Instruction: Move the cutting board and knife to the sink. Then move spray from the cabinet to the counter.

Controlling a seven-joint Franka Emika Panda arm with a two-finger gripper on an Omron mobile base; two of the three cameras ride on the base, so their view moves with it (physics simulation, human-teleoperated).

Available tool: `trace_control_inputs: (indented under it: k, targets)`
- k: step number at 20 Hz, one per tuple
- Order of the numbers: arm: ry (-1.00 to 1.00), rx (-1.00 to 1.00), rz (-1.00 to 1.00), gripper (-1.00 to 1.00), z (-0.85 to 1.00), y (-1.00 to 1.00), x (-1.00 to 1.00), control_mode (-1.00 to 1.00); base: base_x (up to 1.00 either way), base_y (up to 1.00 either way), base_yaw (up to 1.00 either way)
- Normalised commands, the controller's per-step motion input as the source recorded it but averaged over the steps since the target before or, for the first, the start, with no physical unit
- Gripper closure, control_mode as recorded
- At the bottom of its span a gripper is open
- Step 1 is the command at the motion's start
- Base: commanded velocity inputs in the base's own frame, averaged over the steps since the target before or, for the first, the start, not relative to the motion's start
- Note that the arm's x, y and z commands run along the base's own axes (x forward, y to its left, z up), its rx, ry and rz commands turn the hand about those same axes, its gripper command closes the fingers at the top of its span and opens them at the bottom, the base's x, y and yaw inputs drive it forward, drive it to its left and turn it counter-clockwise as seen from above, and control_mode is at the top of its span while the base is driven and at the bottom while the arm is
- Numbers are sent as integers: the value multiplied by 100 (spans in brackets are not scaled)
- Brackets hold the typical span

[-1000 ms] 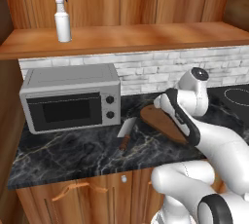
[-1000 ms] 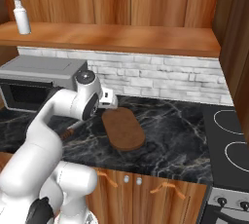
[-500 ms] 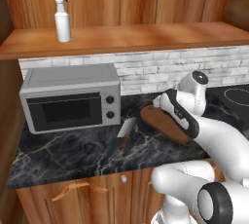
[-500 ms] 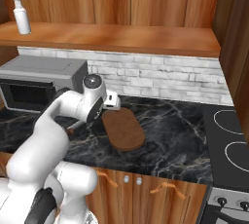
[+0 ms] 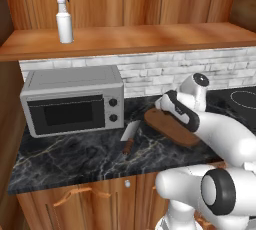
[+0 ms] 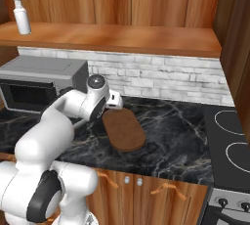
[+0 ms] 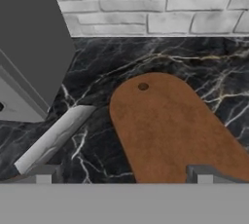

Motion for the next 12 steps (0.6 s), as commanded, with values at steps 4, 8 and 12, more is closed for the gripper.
trace_control_inputs:
  k: [4, 8, 12]
  targets:
    - [3, 0, 0, -100, -11, 1, 25, -100, 0, 0, 0]
    - [0, 0, 0, -100, -7, 0, 20, -100, 0, 0, 0]
    - [0, 0, 0, -100, -8, 0, 18, -100, 0, 0, 0]
